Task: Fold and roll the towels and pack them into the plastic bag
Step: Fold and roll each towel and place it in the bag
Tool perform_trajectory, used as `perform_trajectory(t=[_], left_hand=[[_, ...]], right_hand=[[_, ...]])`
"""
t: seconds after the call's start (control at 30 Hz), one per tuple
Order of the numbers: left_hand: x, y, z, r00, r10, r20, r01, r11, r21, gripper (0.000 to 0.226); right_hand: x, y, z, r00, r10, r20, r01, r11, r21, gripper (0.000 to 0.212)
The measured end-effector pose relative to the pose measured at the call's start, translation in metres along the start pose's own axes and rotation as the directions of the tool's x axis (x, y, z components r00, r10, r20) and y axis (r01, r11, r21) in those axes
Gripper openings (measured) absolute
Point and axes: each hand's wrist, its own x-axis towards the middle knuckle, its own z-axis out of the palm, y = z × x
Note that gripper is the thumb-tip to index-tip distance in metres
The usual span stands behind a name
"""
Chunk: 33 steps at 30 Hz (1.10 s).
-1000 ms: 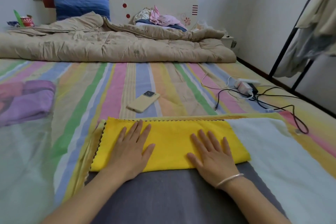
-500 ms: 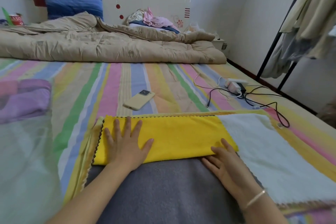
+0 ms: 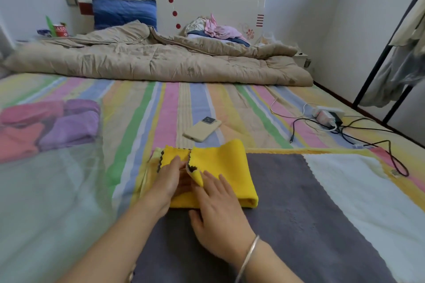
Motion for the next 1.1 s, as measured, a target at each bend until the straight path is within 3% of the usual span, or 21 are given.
perform_trajectory(t=[0.07, 0.17, 0.27, 0.37, 0.43, 0.5, 0.6, 0.67, 0.97, 1.03, 1.1], left_hand=[[0.007, 0.005, -0.015, 0.994, -0.107, 0.004, 0.107, 0.994, 0.022, 0.043], [0.017, -0.001, -0.022, 0.998, -0.058, -0.007, 0.059, 0.982, 0.181, 0.036], [0.022, -0.004, -0.019, 0.997, 0.048, -0.053, -0.03, 0.953, 0.301, 0.043], [0.026, -0.006, -0.023, 0.989, 0.107, -0.1, -0.071, 0.946, 0.315, 0.047], [0.026, -0.007, -0.03, 0.983, 0.137, -0.123, -0.089, 0.938, 0.336, 0.046], [0.022, -0.006, -0.036, 0.98, 0.159, -0.122, -0.104, 0.924, 0.368, 0.045], [0.02, -0.007, -0.042, 0.982, 0.156, -0.105, -0.107, 0.924, 0.366, 0.046], [0.021, -0.006, -0.044, 0.982, 0.149, -0.118, -0.098, 0.93, 0.354, 0.043], [0.033, -0.014, -0.045, 0.971, 0.118, -0.207, -0.034, 0.929, 0.367, 0.053], [0.032, -0.014, -0.043, 0.963, 0.128, -0.238, -0.016, 0.905, 0.425, 0.054], [0.028, -0.01, -0.039, 0.953, 0.151, -0.264, 0.013, 0.848, 0.53, 0.061]], right_hand=[[-0.003, -0.008, 0.013, 0.995, -0.063, 0.078, 0.068, 0.996, -0.06, 0.041], [-0.005, -0.007, 0.017, 0.989, -0.085, 0.119, 0.087, 0.996, -0.014, 0.036], [-0.005, -0.001, 0.006, 0.99, -0.124, 0.072, 0.097, 0.949, 0.301, 0.037], [0.0, 0.01, -0.008, 0.997, 0.027, -0.069, 0.009, 0.878, 0.478, 0.032], [0.009, 0.023, -0.011, 0.98, 0.111, -0.162, -0.029, 0.899, 0.436, 0.038], [0.021, 0.035, -0.01, 0.982, 0.125, -0.145, -0.082, 0.959, 0.27, 0.052], [0.034, 0.044, -0.003, 0.971, 0.218, 0.098, -0.22, 0.976, 0.0, 0.083], [0.038, 0.044, 0.004, 0.938, 0.293, 0.186, -0.283, 0.956, -0.083, 0.093], [0.036, 0.037, 0.02, 0.917, 0.321, 0.237, -0.312, 0.947, -0.075, 0.093], [0.036, 0.04, 0.015, 0.921, 0.324, 0.216, -0.34, 0.94, 0.037, 0.089], [0.035, 0.048, 0.008, 0.899, 0.43, 0.085, -0.438, 0.869, 0.232, 0.074]])
